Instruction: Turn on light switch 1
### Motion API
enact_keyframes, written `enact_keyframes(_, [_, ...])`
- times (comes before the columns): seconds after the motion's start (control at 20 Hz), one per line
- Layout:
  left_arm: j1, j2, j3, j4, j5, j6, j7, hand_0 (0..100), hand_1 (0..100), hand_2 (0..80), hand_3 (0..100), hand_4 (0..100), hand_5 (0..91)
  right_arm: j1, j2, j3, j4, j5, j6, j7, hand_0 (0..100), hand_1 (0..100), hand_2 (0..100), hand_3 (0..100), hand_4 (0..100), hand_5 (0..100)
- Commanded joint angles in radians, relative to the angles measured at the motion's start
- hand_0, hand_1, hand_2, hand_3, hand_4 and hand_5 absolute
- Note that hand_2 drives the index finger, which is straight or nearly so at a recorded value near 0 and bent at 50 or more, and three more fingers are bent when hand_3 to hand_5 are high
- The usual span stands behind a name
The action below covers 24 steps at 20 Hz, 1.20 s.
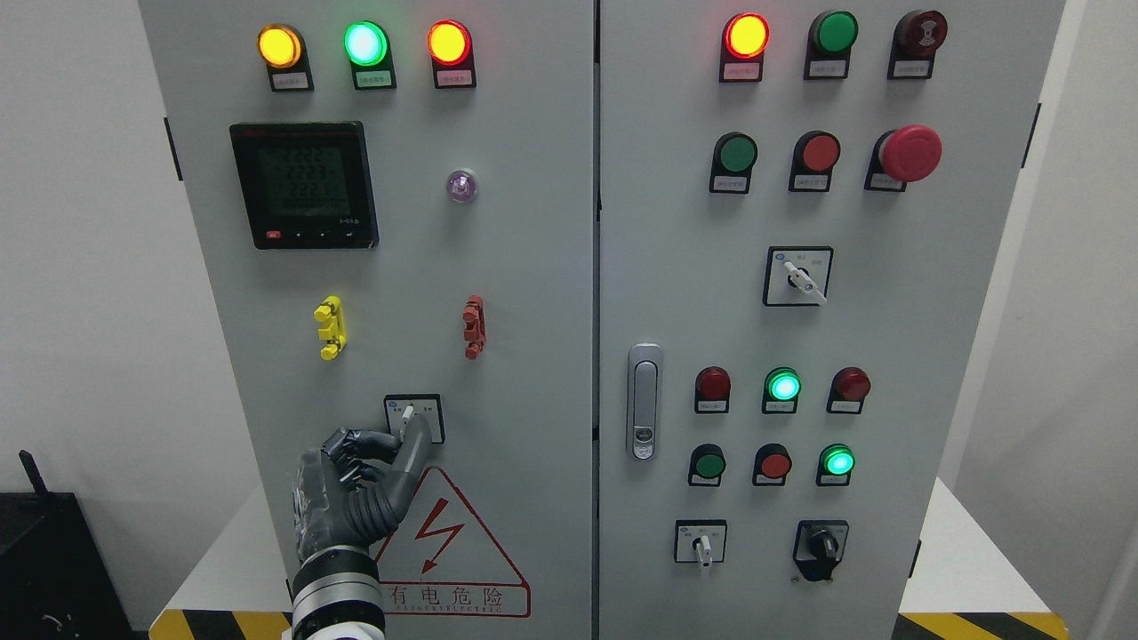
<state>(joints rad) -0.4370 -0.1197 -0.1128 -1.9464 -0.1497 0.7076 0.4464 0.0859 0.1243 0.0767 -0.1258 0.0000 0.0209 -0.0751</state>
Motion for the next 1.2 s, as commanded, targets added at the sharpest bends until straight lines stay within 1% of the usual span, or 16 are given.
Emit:
enact_keyframes(0.0, [-0.003,0.003,0.001,0.001,0.001,0.006,0.000,21,64,62.8,76,86,79.3,0.000,0.000,0.000,0.000,-0.025,-0.001,0.000,0,0,0,0,0,0])
enact_keyframes(0.35, [-0.003,0.008,-0.001,0.001,0.001,0.009,0.000,25,65,63.1,76,87,79.7,0.000,0.000,0.000,0.000,-0.025,0.001,0.000,0,0,0,0,0,0])
enact_keyframes(0.65, [-0.003,0.008,-0.002,0.003,0.002,0.009,0.000,31,66,63.4,77,87,79.9,0.000,0.000,0.000,0.000,-0.025,0.001,0.000,0,0,0,0,0,0])
enact_keyframes(0.85, [-0.002,0.008,-0.002,0.003,0.002,0.009,-0.009,39,67,63.7,78,88,80.3,0.000,0.000,0.000,0.000,-0.025,0.001,0.000,0,0,0,0,0,0])
enact_keyframes(1.15, [0.000,0.008,-0.002,0.003,0.002,0.009,-0.014,45,67,63.5,79,88,80.8,0.000,0.000,0.000,0.000,-0.025,0.001,0.000,0,0,0,0,0,0])
